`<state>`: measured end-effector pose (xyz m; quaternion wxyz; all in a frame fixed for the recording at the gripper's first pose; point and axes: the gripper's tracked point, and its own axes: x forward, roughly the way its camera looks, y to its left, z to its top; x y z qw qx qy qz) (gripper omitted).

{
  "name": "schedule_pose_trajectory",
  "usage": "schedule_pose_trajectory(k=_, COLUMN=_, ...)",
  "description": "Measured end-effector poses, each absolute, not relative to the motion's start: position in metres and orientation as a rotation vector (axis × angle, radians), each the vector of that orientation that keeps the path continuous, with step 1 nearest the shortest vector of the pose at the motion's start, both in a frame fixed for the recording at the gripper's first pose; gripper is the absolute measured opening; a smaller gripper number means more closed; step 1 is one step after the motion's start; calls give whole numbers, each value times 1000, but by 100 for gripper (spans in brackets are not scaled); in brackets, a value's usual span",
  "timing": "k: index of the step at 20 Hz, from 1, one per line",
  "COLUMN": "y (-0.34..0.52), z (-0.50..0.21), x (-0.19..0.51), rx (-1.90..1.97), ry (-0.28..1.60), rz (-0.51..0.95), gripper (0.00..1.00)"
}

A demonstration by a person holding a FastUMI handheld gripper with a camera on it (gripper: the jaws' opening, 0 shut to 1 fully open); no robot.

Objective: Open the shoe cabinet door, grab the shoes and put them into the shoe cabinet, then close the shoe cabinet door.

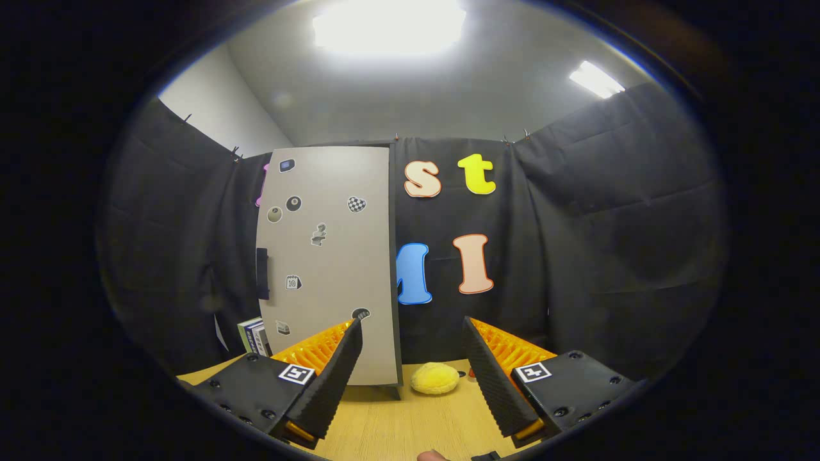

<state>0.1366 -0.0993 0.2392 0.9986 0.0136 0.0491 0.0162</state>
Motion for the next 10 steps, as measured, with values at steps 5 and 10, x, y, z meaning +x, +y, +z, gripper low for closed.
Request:
schedule_pose_trajectory(k=5, y=-95, z=236, x=137, rx=7, ry=114, rz=30, gripper=98)
schedule_pose_trajectory(k=10, y=-91, z=240, x=140, rx=-8, ry=110, rz=31, gripper=98)
